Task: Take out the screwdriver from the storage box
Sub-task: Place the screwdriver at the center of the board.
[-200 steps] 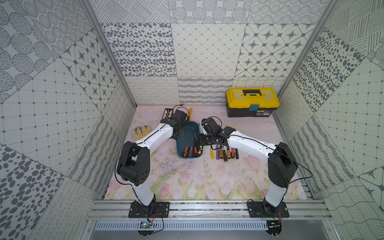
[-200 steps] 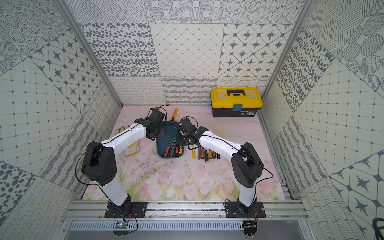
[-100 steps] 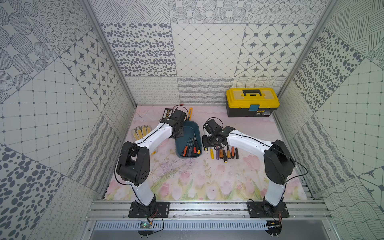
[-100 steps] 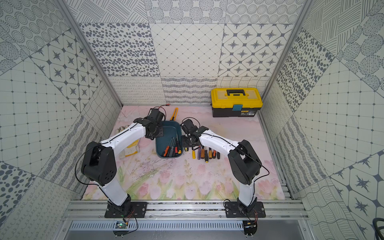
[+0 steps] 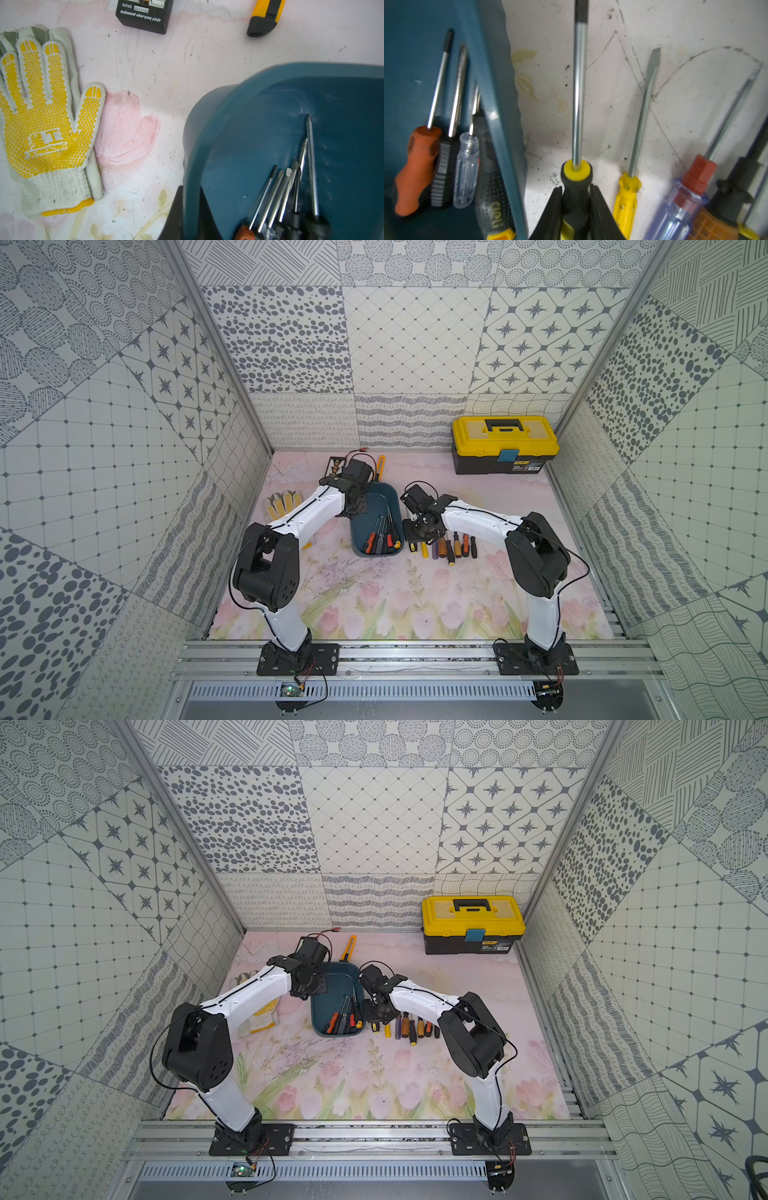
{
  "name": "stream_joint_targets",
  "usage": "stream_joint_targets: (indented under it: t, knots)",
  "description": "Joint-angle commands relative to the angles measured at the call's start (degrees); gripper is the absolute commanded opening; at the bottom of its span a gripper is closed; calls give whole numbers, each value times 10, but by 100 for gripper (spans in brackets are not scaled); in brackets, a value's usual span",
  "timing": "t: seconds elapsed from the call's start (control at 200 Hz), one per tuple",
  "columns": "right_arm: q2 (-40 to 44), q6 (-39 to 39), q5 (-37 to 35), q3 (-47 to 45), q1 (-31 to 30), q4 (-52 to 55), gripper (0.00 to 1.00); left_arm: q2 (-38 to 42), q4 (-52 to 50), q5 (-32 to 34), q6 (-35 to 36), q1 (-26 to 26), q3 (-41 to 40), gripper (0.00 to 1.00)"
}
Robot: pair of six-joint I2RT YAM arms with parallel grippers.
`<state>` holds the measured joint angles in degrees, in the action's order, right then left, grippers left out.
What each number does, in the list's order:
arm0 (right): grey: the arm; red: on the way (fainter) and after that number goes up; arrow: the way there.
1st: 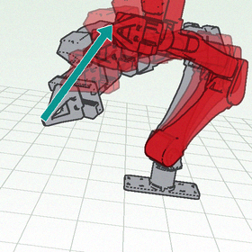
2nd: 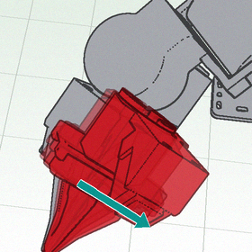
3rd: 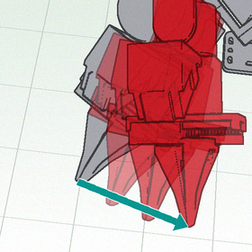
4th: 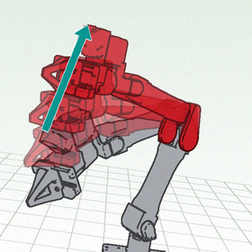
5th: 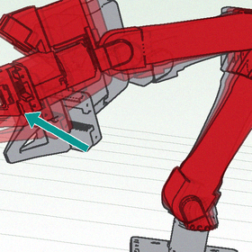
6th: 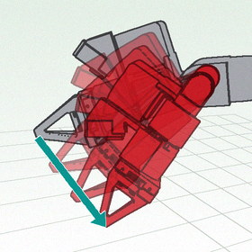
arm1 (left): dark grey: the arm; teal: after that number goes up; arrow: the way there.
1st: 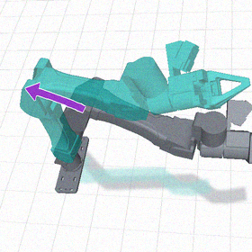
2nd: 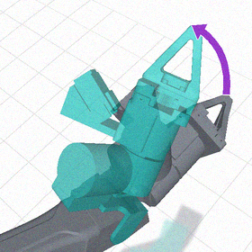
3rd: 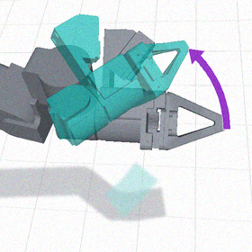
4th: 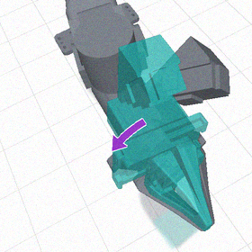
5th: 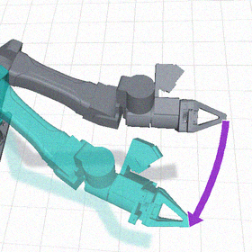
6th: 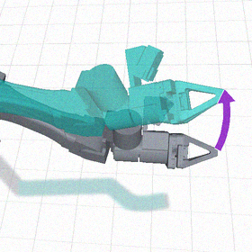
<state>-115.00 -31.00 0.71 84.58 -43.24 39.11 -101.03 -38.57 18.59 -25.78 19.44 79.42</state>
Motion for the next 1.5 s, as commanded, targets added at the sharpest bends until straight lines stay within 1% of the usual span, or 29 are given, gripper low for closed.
stream_joint_targets:
  t: [0.0,0.31,0.425,0.775,1.031,1.236,1.356,1.496]
  knots:
    - [-27,9,-6,27,1,20,0,3,13,-14,-11,-3,8,0]
    - [-66,5,-55,58,5,76,0,2,13,-16,-11,-2,9,0]
    - [-63,6,-71,54,11,86,0,1,13,-17,-12,-3,9,0]
    - [-40,4,-84,20,28,88,0,-3,11,-23,-14,-3,9,0]
    - [-39,4,-95,21,29,94,0,-3,11,-23,-14,-3,10,0]
    - [-37,-3,-118,19,29,102,0,-4,11,-23,-14,-3,10,0]
    - [-36,-2,-112,21,29,102,0,-4,13,-27,-14,-3,9,0]
    - [-39,-1,-104,23,29,102,11,-5,13,-26,-14,-3,10,0]
